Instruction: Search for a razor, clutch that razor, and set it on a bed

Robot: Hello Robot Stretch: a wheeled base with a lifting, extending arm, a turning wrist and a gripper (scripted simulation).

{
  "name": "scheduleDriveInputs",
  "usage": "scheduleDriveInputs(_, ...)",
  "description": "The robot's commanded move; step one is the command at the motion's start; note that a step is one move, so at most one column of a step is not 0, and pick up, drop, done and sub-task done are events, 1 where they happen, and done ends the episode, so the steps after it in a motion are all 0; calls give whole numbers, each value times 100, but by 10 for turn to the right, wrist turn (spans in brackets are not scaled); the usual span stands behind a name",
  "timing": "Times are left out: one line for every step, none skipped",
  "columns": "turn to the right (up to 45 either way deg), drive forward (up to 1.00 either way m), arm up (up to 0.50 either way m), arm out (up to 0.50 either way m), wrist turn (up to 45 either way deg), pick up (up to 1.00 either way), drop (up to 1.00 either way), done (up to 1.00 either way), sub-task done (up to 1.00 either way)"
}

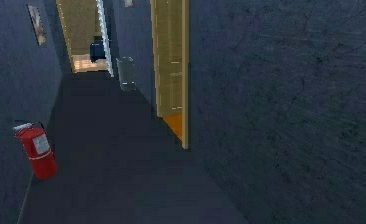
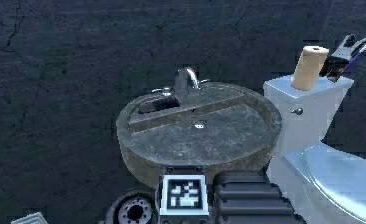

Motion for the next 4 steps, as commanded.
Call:
scheduleDriveInputs(0,0,0,50,0,0,0,0,0)
scheduleDriveInputs(0,0,0,0,450,0,0,0,0)
scheduleDriveInputs(0,0,0,0,450,0,0,0,0)
scheduleDriveInputs(0,0,0,0,390,0,0,0,0)
